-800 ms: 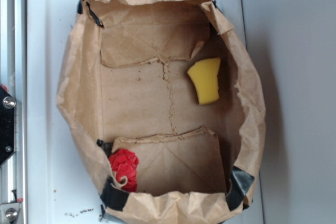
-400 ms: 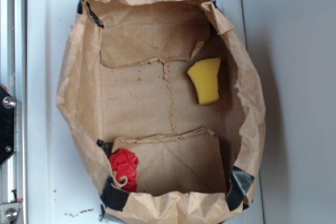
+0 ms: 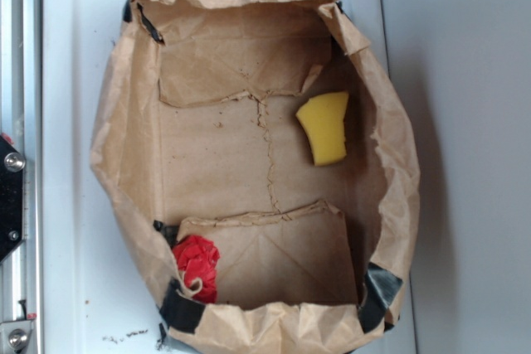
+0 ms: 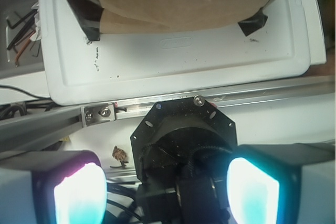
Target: Grab the green sponge.
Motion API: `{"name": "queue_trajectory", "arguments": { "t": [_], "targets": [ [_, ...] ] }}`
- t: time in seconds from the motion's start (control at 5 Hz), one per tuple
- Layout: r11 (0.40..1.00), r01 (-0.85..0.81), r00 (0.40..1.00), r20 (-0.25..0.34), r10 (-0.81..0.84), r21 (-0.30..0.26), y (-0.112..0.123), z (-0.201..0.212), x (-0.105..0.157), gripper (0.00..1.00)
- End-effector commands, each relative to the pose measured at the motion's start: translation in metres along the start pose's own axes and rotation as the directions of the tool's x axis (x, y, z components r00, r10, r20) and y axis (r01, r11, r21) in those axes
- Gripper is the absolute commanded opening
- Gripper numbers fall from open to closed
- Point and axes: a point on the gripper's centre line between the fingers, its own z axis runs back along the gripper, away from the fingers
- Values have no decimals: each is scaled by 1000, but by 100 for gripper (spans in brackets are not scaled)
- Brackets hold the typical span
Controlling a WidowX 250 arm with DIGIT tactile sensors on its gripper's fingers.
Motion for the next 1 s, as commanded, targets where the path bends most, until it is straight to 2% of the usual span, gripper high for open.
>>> {"name": "queue_trajectory", "arguments": {
  "t": [0.0, 0.6, 0.8],
  "targets": [
    [1000, -1, 1000, 9, 1, 5, -5, 2, -7, 100],
    [1000, -1, 1000, 9, 1, 5, -5, 2, -7, 100],
    [998, -58, 998, 26, 58, 5, -26, -16, 39, 100]
  ]
}}
